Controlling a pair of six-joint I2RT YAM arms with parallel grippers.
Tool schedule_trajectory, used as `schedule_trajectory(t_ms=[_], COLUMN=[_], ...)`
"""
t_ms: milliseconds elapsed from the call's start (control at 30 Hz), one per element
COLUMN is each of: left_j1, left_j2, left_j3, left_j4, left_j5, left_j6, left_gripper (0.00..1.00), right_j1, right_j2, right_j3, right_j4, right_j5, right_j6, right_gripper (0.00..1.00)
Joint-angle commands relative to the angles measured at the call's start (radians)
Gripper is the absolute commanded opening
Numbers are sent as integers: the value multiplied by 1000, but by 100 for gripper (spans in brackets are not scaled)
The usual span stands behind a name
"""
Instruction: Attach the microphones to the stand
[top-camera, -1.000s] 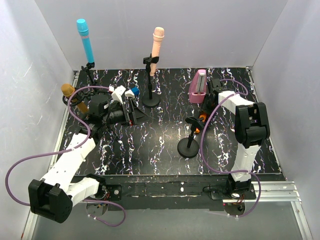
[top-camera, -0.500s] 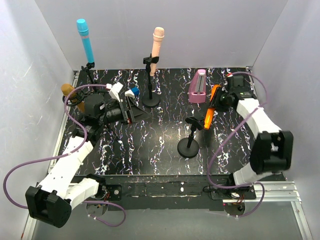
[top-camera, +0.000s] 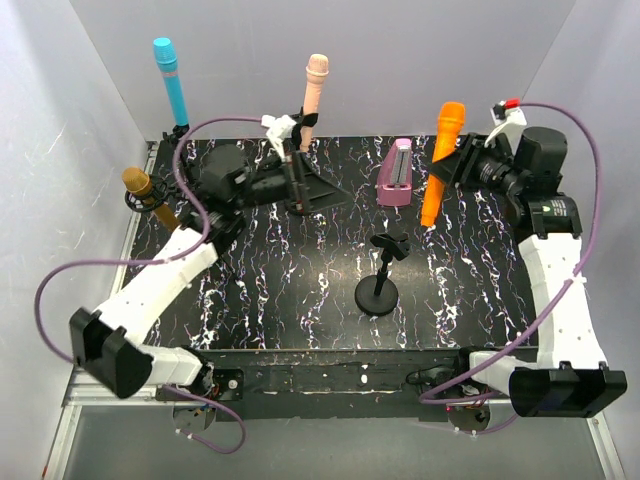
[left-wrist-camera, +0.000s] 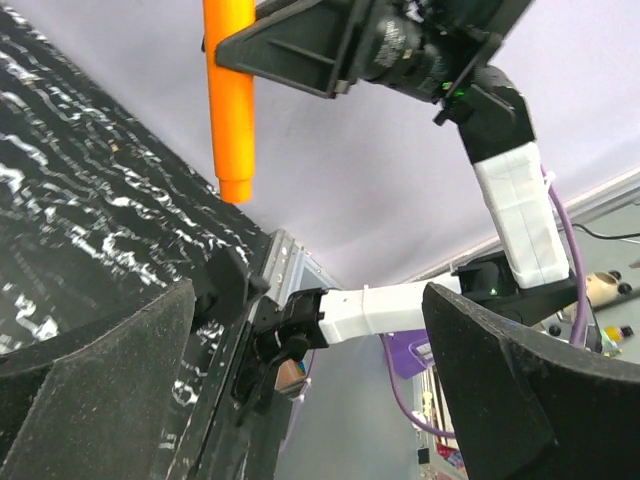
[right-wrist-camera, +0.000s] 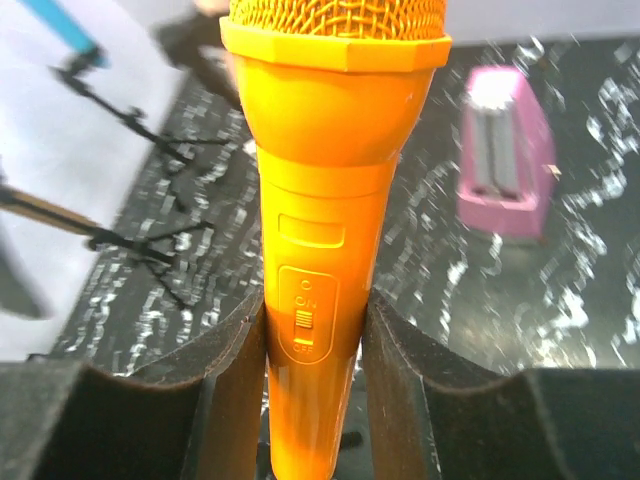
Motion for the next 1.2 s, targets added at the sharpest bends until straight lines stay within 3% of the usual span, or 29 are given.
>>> schedule_trajectory(t_ms=[0,200,533,800,933,967,1033,1100,1167], left_j1=[-102,-240,-357,-375,-375,-375,-375,-375,-373], left_j2=[137,287,363,374,374,378,384,387,378], left_j3=[122,235,249,245,237,234,239,248,234], left_j4=[109,223,312,330,350,364,370,361,363], left_j5=[-49,-121,-288,-351,-367,-359,-339,-311,-297], left_j6=[17,18,69,40,26,21,3,1,6], left_gripper=[98,98,98,79,62,52,24,3,0], right_j1=[2,2,2,2,2,2,2,2,2], right_j2=[-24,-8,-22,-34,-40,-42,-43,-47,-50], right_j3=[130,183,161,111,101,98,94,92,94], right_j4=[114,186,254,292,307,309,318,329,349], right_j5=[-220,-369,-448,-485,-510,-513,-531,-548,-589], right_j6=[80,200,278,294,301,301,304,309,301], right_gripper=[1,1,1,1,2,4,11,24,57])
